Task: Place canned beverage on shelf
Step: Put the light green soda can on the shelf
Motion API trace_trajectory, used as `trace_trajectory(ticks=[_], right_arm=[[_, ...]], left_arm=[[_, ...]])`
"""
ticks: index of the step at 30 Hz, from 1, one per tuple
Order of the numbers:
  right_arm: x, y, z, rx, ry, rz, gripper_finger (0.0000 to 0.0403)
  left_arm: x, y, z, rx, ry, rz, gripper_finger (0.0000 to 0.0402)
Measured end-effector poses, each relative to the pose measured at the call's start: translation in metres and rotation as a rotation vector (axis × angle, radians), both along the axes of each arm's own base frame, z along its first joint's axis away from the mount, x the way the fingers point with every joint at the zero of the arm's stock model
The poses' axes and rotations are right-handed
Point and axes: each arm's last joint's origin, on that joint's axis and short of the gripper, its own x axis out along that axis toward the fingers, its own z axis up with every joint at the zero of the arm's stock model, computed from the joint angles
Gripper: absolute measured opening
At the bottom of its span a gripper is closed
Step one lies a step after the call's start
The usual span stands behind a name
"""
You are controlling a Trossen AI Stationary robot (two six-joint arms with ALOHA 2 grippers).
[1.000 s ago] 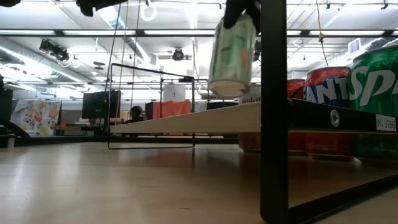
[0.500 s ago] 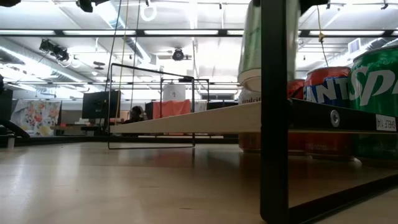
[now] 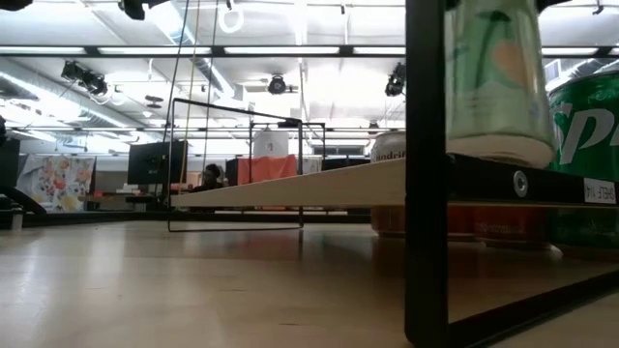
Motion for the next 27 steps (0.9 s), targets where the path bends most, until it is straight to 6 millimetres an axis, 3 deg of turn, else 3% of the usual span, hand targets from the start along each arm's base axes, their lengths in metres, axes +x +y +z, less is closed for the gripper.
trace_trajectory(ticks=[17, 27], right_arm=[[-0.007, -0.007, -0.005, -0.143, 0.065, -0.005, 0.0321], [-0.013, -0.001, -0.009, -0.123, 0.122, 0.014, 0.0363]], left_arm=[[0.000, 0.000, 0.001, 0.018, -0.002, 0.007, 0.0183], [0.000, 0.000, 0.001, 0.016, -0.003, 0.006, 0.0183]])
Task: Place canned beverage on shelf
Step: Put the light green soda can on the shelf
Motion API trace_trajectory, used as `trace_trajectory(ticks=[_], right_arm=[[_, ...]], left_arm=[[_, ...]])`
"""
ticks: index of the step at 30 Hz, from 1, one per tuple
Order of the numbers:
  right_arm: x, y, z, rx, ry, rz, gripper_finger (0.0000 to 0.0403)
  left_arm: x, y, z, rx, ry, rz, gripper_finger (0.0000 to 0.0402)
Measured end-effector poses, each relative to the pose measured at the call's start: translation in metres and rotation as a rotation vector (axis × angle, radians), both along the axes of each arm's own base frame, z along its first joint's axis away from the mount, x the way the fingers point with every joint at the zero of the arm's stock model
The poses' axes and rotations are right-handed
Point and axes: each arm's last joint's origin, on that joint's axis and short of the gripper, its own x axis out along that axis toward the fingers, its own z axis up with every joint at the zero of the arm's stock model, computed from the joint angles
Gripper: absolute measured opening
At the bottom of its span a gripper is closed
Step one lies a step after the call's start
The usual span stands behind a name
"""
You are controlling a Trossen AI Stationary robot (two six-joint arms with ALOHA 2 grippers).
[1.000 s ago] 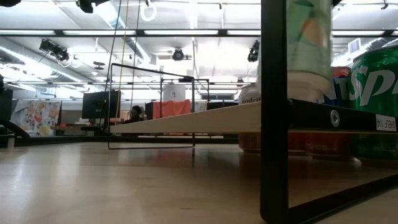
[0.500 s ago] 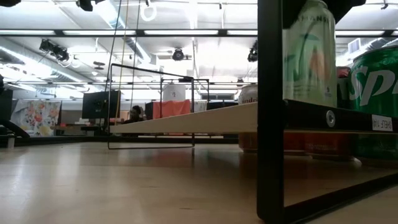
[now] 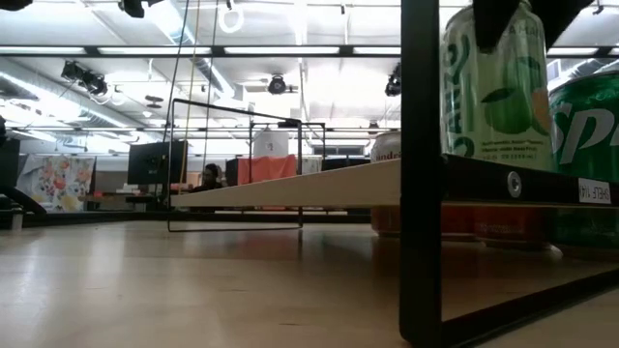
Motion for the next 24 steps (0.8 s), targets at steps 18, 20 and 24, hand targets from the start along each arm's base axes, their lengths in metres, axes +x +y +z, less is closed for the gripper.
trace_trajectory(ticks=[18, 20, 24], right_arm=[[0.004, -0.013, 0.057, -0.008, -0.114, 0.016, 0.0368], [0.006, -0.014, 0.058, -0.012, -0.124, 0.056, 0.0368], [0.012, -0.017, 0.054, -0.010, -0.106, 0.120, 0.0368]], left_arm=[[0.000, 0.000, -0.001, -0.002, 0.012, -0.001, 0.0183], [0.000, 0.000, -0.001, -0.002, 0.012, -0.001, 0.0183], [0.001, 0.000, -0.002, -0.002, 0.014, -0.001, 0.0183]])
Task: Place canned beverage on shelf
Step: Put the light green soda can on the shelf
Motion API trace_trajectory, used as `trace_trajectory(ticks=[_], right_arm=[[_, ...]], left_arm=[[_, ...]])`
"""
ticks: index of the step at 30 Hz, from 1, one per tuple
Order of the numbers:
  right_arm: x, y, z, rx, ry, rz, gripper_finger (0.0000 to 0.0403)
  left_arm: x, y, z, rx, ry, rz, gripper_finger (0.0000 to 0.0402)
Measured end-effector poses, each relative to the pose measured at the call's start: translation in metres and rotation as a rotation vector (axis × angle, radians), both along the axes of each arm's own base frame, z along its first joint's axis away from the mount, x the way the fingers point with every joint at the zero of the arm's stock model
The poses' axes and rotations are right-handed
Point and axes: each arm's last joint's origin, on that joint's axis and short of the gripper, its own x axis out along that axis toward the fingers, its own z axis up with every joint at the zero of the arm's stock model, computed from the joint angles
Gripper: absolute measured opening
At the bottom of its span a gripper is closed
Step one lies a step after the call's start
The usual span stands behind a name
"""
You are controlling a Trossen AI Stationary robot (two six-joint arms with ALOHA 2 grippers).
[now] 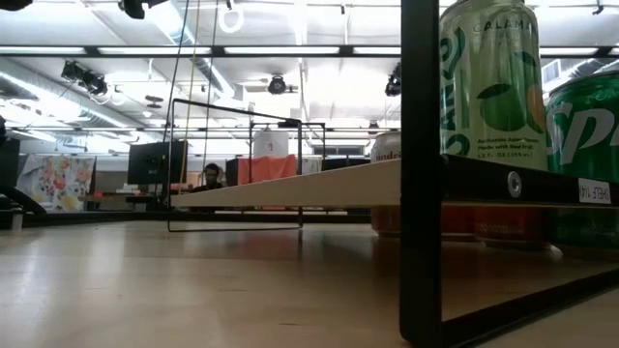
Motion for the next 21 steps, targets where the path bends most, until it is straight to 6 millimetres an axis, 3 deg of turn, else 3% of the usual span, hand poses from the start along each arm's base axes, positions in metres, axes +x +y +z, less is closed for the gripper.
trace_trajectory(ticks=[13, 21], right_arm=[[0.014, -0.019, -0.020, 0.025, 0.040, 0.097, 0.0358], [0.015, -0.037, -0.031, 0.011, 0.108, 0.014, 0.0358]], left_arm=[[0.001, 0.000, -0.001, 0.001, 0.009, 0.000, 0.0183], [0.003, 0.000, -0.003, 0.005, 0.025, 0.001, 0.0183]])
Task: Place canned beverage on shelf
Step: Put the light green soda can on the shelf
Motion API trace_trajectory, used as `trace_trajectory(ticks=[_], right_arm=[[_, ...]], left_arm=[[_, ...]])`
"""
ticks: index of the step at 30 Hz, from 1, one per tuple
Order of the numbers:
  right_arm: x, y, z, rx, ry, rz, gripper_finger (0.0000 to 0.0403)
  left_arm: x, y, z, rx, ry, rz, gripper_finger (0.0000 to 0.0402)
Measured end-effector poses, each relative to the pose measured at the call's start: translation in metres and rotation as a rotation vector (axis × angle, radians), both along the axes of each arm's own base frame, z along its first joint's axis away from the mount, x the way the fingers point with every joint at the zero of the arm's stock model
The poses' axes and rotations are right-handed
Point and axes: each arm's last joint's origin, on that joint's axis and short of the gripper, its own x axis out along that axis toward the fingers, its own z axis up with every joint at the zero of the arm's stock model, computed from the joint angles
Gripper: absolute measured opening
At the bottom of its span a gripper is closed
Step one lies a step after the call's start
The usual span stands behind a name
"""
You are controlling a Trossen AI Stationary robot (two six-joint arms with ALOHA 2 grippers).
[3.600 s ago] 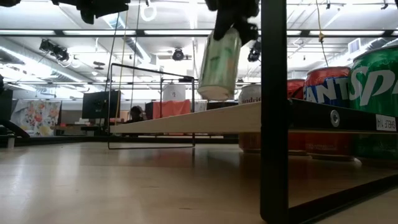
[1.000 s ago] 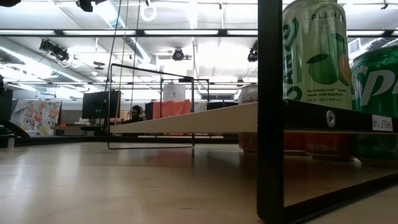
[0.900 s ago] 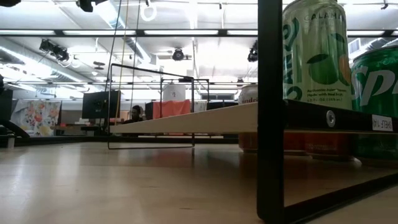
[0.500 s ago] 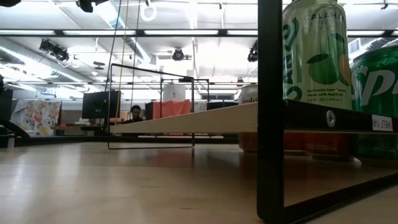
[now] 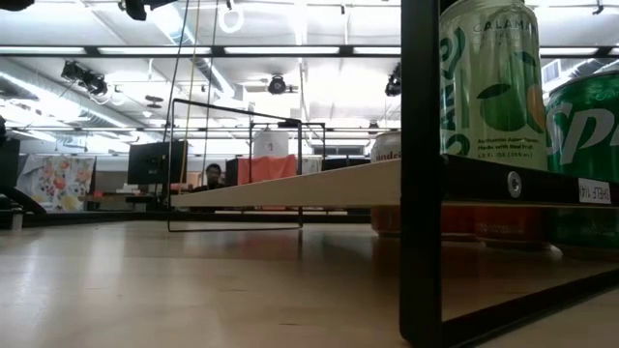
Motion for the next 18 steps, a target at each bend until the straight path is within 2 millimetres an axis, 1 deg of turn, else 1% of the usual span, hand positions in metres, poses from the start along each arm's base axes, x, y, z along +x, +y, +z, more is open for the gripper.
trace_trajectory(ticks=[4, 13, 18], right_arm=[[-0.002, -0.003, 0.000, -0.001, 0.028, -0.042, 0.0358], [-0.013, -0.006, -0.001, -0.009, 0.140, -0.115, 0.0350], [-0.014, -0.006, -0.001, -0.004, 0.140, -0.128, 0.0346]], left_arm=[[0.000, 0.000, 0.000, 0.000, -0.001, 0.000, 0.0183], [0.000, 0.000, 0.000, 0.001, 0.003, 0.000, 0.0183], [0.000, 0.000, 0.000, 0.001, 0.003, 0.000, 0.0183]])
